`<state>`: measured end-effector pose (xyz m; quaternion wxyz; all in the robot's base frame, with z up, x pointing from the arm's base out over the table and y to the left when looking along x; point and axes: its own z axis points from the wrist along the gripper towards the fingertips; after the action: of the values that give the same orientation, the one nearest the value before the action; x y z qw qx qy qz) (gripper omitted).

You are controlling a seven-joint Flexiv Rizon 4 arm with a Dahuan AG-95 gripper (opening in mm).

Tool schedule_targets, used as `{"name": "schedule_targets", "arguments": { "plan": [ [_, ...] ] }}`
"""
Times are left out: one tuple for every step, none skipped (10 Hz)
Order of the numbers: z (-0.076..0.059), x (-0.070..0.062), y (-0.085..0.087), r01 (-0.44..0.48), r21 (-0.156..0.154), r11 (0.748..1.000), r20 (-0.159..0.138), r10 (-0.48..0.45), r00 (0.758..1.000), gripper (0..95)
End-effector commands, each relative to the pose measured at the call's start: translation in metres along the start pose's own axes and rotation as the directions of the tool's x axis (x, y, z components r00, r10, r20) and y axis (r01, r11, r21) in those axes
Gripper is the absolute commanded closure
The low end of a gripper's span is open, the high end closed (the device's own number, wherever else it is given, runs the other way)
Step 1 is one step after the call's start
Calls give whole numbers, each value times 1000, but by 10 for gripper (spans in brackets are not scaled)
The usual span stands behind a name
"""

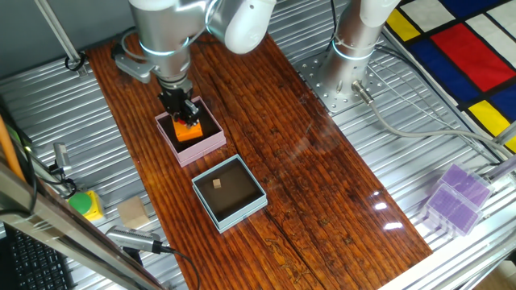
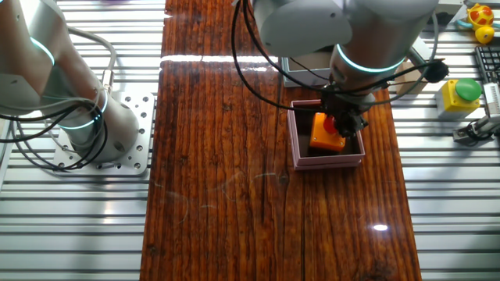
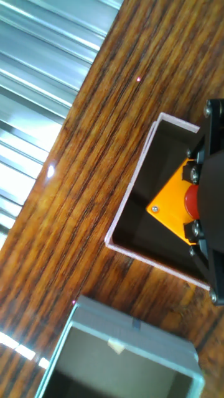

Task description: Move an object from one box to another

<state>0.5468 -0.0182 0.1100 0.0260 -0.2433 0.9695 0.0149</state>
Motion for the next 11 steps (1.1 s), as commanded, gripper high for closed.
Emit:
{"name": "schedule_targets", "arguments": {
  "plan": [
    [-23,-4,4,-26,-1,1000,-4,26,1000,950],
    [-34,-7,8,-37,-2,999,-8,37,999,950],
    [-44,-12,14,-49,-3,999,-9,49,999,950],
    [-49,-16,20,-60,-4,998,-9,60,998,950],
    [-59,-24,35,-86,-4,996,-9,86,996,950],
    [-65,-30,45,-103,-3,995,-10,103,995,950],
    [-68,-34,54,-120,-2,993,-10,120,993,950],
    [-69,-39,64,-140,-1,990,-8,140,990,950],
    [-69,-44,77,-163,0,987,-7,163,987,950],
    [-69,-47,83,-171,2,985,-7,171,985,950],
    [-69,-51,89,-183,1,983,-8,183,983,950]
  ]
}}
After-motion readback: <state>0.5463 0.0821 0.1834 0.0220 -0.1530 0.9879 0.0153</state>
